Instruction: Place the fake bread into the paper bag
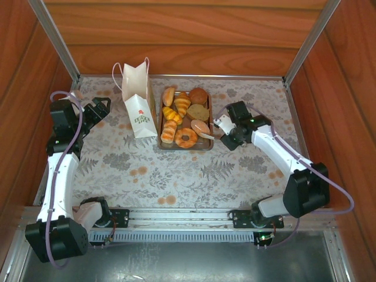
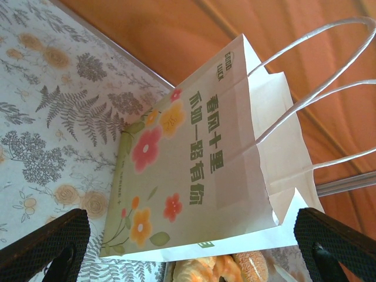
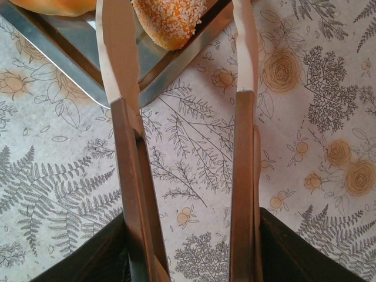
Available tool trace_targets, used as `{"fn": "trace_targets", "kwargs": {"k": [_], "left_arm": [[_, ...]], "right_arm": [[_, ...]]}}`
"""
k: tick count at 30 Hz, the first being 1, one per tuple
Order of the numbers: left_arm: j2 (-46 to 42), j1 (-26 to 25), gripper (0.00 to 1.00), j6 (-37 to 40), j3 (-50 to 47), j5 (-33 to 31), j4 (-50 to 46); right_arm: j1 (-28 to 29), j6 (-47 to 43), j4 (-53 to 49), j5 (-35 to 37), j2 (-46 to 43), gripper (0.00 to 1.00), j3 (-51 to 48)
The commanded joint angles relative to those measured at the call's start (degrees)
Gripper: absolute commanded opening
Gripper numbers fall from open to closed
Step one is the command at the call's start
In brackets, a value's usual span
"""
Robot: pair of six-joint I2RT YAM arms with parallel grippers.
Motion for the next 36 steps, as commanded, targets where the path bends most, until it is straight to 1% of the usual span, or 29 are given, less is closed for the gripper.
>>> {"fn": "trace_targets", "kwargs": {"k": [1,15,22,36], "left_arm": [[0.5,-0.4,0.95,1.2,1.0,-0.5,0.4],[1.0,-0.4,0.95,1.6,1.4,-0.5,0.4],[1.0,-0.4,0.95,1.9,1.6,-0.7,0.4],[0.7,-0.4,0.95,2.3,2.5,-0.3,0.1]], "right_arm": [[0.4,1.5,2.1,-0.5,1.0,0.54,2.1],[0.4,2.8,3.5,-3.9,6.5,0.56,5.0],[0.3,3.8,4.4,-6.7,7.3,0.56,5.4],[0.1,5.6,2.2,-6.7,10.9,0.57,7.3]]}}
